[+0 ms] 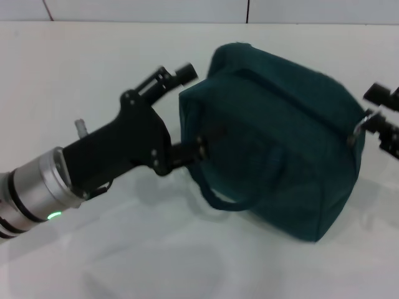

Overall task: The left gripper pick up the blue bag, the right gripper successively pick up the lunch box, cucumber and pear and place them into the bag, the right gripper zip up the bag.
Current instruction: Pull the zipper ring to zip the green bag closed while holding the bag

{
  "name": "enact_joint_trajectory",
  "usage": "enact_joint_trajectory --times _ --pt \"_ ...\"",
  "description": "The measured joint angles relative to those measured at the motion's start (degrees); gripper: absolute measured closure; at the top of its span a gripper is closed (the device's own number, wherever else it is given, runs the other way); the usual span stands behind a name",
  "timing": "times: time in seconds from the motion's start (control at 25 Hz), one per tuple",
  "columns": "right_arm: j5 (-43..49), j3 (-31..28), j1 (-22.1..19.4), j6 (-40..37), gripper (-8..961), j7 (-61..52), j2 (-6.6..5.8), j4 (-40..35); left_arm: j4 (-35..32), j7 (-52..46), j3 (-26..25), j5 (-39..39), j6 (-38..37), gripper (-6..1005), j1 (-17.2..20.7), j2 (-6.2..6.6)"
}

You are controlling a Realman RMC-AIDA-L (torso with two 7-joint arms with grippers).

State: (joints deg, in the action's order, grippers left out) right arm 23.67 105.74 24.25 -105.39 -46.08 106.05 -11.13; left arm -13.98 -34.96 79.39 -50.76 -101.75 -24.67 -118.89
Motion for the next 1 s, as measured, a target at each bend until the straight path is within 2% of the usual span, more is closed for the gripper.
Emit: enact_joint_trajectory --times 0.12,0.2,0.68,1.0 --pt "3.09 -0.06 0.83 -1.02 527 0.00 -0.08 -0.02 -0.99 -2.04 -0.03 -4.51 -0.09 166 -0.28 0.85" --pt "4.12 -0.10 1.13 -1.11 527 0.00 -0.08 -0.02 -1.42 -2.31 -0.16 -5.77 -0.12 151 0.06 0.98" --pt "4.78 -0.06 0.65 3.52 525 -0.19 -0.24 1.39 -1.46 -0.76 -0.55 -5.98 1.08 129 0.86 -0.08" --pt "6.49 0.20 -0.63 2.56 527 -0.88 -1.86 6.27 -1.49 -0.72 -0.53 -5.92 2.75 129 0.15 -0.61"
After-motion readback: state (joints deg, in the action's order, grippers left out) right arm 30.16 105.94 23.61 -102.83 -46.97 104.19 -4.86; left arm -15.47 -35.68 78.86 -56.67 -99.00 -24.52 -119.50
